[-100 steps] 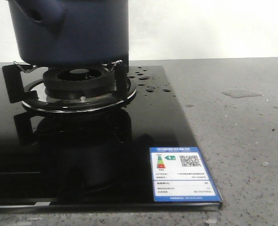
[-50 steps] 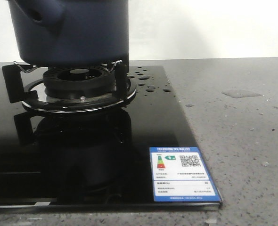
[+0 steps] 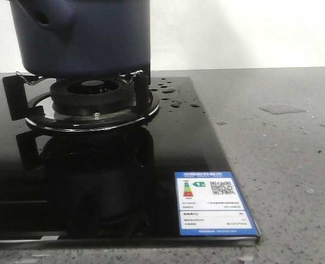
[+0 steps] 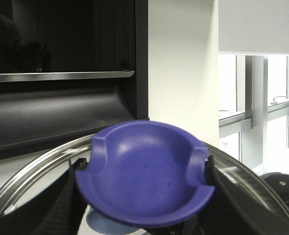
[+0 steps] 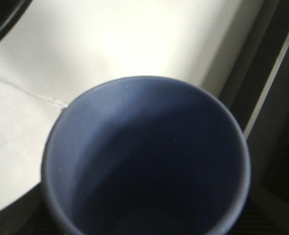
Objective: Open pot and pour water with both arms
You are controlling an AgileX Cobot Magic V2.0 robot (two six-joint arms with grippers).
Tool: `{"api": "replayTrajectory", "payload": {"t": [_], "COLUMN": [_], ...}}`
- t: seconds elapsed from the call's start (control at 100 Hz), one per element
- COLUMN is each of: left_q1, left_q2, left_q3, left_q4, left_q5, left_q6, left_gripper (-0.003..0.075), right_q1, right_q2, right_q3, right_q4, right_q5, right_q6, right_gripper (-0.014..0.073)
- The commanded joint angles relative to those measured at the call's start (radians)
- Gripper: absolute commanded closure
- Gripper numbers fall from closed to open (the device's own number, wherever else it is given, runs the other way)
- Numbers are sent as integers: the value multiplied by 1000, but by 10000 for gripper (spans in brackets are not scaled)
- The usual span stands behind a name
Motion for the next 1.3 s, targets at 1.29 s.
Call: {"api": "replayTrajectory", "payload": {"t": [1.29], "left_q1": [-29], "left_q2": [-12], "left_q3": [126], "left_q4": [-37], "left_q5": [32], "left_q6": [-9], "left_gripper": [346], "right_q1": [-85], "right_q2": [-673], "right_q3": [869], "right_q4": [220], "right_q5": [275], "right_q6": [1681], "right_gripper": [368]}}
